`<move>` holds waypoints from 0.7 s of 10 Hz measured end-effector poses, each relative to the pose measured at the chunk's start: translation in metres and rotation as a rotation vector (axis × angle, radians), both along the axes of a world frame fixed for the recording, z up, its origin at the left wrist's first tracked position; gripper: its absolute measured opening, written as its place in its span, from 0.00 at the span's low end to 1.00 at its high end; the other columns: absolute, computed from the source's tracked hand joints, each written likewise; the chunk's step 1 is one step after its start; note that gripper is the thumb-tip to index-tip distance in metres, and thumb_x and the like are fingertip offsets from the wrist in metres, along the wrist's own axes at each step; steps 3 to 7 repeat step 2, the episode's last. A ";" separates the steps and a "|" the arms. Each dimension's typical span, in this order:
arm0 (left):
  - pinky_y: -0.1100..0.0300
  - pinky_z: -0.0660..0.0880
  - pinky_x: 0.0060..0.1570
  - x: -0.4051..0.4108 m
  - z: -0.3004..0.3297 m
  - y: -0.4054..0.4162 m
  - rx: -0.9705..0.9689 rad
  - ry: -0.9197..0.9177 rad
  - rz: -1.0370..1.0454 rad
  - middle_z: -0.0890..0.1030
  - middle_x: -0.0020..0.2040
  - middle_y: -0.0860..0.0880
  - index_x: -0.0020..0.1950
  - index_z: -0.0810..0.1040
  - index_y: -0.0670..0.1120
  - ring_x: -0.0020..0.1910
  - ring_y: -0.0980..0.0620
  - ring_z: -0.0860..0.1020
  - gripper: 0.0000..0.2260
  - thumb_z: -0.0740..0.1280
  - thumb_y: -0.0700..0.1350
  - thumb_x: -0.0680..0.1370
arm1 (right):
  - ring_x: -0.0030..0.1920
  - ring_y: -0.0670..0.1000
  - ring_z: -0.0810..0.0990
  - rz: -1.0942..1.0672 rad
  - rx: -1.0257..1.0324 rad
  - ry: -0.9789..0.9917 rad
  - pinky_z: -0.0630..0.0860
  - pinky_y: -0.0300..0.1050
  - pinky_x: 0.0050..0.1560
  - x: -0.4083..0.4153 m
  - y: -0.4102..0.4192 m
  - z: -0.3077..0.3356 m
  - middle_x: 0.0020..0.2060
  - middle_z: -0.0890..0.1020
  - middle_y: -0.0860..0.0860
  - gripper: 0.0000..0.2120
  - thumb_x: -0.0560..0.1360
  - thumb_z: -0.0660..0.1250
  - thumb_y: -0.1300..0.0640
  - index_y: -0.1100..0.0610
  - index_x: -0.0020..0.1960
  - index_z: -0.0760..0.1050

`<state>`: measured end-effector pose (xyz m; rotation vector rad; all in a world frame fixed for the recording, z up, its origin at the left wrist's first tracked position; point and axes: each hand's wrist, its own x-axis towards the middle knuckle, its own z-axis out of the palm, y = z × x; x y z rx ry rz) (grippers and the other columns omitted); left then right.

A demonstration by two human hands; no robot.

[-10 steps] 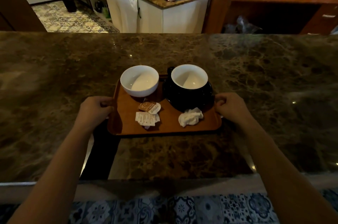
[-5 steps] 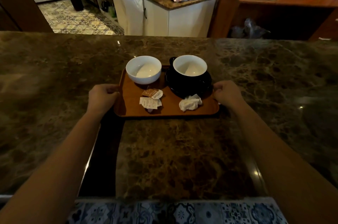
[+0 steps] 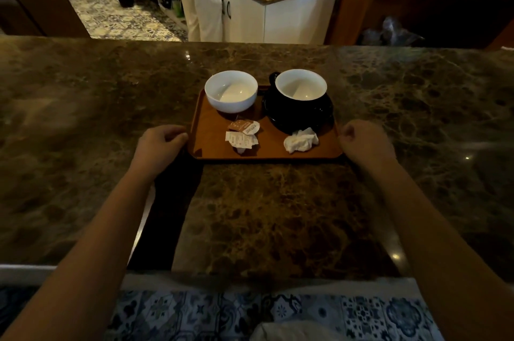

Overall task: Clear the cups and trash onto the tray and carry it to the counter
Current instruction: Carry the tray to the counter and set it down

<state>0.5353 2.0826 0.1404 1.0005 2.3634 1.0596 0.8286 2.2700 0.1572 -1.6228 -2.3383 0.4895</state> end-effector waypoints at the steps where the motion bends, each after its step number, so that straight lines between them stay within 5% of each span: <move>1: 0.63 0.69 0.44 0.004 -0.001 -0.028 -0.025 0.099 0.008 0.80 0.50 0.49 0.58 0.79 0.48 0.47 0.54 0.77 0.12 0.64 0.46 0.76 | 0.45 0.52 0.74 0.075 0.037 -0.043 0.71 0.46 0.45 0.004 -0.030 0.004 0.48 0.79 0.56 0.07 0.75 0.62 0.57 0.58 0.48 0.77; 2: 0.63 0.69 0.43 0.025 0.002 -0.073 -0.002 0.217 0.008 0.79 0.49 0.49 0.57 0.79 0.45 0.44 0.56 0.75 0.11 0.64 0.44 0.76 | 0.43 0.48 0.74 0.217 0.061 -0.004 0.71 0.44 0.44 0.001 -0.074 0.005 0.45 0.78 0.53 0.05 0.75 0.63 0.55 0.55 0.47 0.76; 7: 0.63 0.69 0.43 0.025 0.002 -0.073 -0.002 0.217 0.008 0.79 0.49 0.49 0.57 0.79 0.45 0.44 0.56 0.75 0.11 0.64 0.44 0.76 | 0.43 0.48 0.74 0.217 0.061 -0.004 0.71 0.44 0.44 0.001 -0.074 0.005 0.45 0.78 0.53 0.05 0.75 0.63 0.55 0.55 0.47 0.76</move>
